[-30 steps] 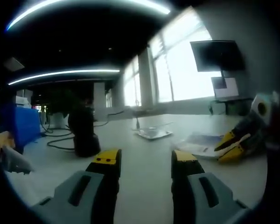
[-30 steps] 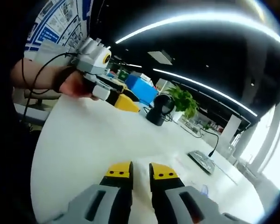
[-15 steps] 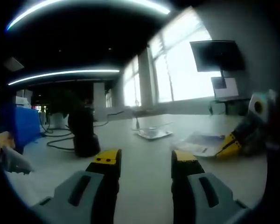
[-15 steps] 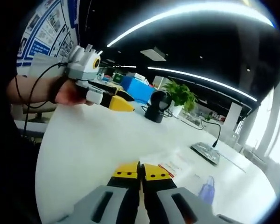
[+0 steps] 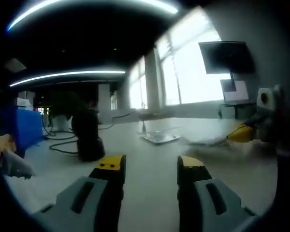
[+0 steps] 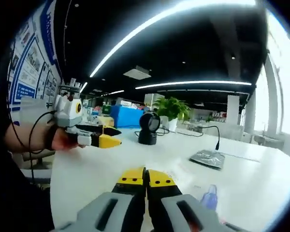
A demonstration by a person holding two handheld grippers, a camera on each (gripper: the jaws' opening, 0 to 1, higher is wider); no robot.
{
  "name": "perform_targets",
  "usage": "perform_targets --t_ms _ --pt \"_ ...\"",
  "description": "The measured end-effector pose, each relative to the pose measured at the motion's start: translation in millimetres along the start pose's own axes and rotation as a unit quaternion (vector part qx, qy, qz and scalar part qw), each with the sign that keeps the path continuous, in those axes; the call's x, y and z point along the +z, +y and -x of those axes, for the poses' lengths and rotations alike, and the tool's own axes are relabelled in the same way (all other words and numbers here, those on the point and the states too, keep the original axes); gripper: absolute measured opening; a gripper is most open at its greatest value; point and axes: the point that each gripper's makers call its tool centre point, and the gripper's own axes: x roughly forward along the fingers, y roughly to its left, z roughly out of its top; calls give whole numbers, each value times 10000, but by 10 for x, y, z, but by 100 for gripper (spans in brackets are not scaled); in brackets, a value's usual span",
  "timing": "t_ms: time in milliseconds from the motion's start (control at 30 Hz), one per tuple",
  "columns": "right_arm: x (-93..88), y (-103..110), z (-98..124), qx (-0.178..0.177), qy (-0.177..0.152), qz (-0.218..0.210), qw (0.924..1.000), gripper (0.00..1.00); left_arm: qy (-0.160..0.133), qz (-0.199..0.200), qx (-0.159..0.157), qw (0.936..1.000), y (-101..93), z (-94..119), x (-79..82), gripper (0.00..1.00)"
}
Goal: Clip sheet goods on table flip sheet goods clip sheet goods scan sheet goods put sheet goods back to table
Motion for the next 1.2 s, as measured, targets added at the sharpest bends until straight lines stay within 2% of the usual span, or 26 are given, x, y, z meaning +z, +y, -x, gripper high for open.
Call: perform_targets --t_ms 100,300,567,700,867,1033,1200 --pt "103 -82 38 -140 -170 -37 9998 0 -2 12 15 10000 0 1 4 35" --pt "296 -312 107 -434 -497 -793 9947 0 -2 9 4 10000 -13 4 10 35" --pt "501 -549 214 -664 -665 -808 9923 0 -13 -13 -6 10000 -19 7 16 35" --pt "571 -602 210 -697 -671 -824 9919 0 -2 -18 -10 10000 -18 5 11 35" --pt "611 -634 204 -745 -667 -785 9919 0 3 -31 -41 10000 -24 2 6 35" --pt "628 -682 221 -744 -713 -1217 9872 0 -40 -22 -26 10000 -14 12 20 35" --pt "595 -621 223 -670 -667 -1248 9877 0 -40 -41 -32 10000 -15 12 17 35"
